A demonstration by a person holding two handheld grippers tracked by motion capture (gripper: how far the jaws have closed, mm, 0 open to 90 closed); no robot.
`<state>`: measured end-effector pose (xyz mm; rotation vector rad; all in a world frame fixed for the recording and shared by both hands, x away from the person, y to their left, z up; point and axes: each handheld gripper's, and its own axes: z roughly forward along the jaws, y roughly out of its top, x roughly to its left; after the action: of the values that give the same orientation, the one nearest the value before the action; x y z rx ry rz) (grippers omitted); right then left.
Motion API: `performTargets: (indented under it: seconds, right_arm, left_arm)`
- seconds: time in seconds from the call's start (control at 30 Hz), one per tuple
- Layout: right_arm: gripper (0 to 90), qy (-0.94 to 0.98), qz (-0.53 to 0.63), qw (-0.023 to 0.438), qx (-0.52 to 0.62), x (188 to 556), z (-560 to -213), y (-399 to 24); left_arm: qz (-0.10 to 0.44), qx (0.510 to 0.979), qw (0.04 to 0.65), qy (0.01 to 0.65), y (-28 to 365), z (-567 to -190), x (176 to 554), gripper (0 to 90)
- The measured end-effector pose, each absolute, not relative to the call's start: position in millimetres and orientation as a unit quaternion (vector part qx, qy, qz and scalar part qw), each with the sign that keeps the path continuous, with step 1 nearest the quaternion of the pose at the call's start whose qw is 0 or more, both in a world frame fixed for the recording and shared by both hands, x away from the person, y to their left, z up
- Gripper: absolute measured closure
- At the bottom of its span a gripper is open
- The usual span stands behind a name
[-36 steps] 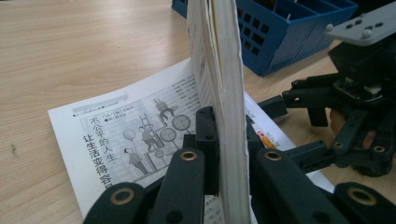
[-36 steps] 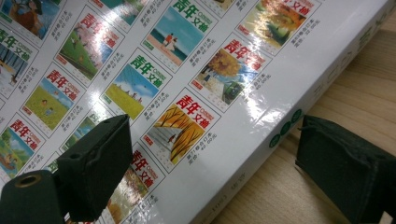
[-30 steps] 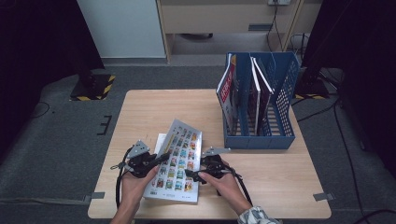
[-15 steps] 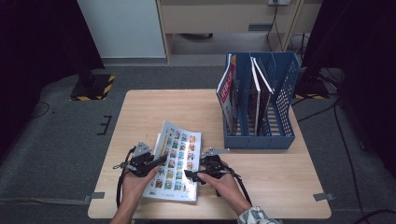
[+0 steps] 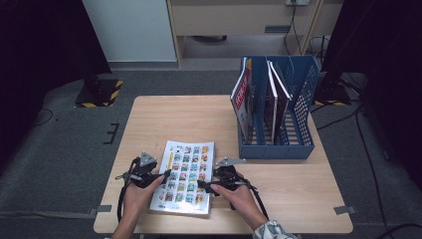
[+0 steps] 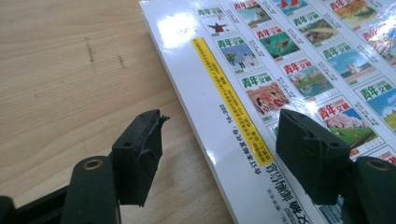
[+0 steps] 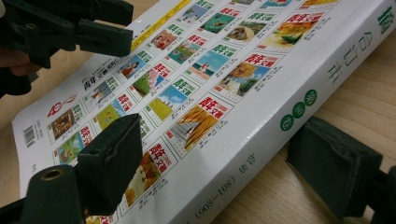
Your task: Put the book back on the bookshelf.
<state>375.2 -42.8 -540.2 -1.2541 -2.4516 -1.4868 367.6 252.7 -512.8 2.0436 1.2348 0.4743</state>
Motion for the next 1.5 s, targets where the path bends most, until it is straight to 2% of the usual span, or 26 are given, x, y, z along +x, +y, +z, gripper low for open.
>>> performTargets:
  seconds: [0.2, 0.67, 0.93, 1.5]
  right_arm:
    - [18.9, -0.781, -0.477, 0.004, -0.403, 375, -540, -43]
    - [20.2, -0.778, -0.482, 0.023, -0.403, 384, -541, -41]
    - [29.7, -0.769, -0.486, 0.034, -0.414, 395, -538, -39]
    - [29.8, -0.779, -0.476, 0.019, -0.407, 414, -508, -19]
  left_arm:
    - [0.16, 0.79, 0.357, 0.472, 250, -516, 368, 36.7]
    - [0.121, 0.766, 0.392, 0.495, 259, -524, 368, 36.8]
    - [0.1, 0.767, 0.395, 0.495, 263, -524, 368, 36.8]
    - [0.086, 0.763, 0.404, 0.497, 268, -526, 367, 36.8]
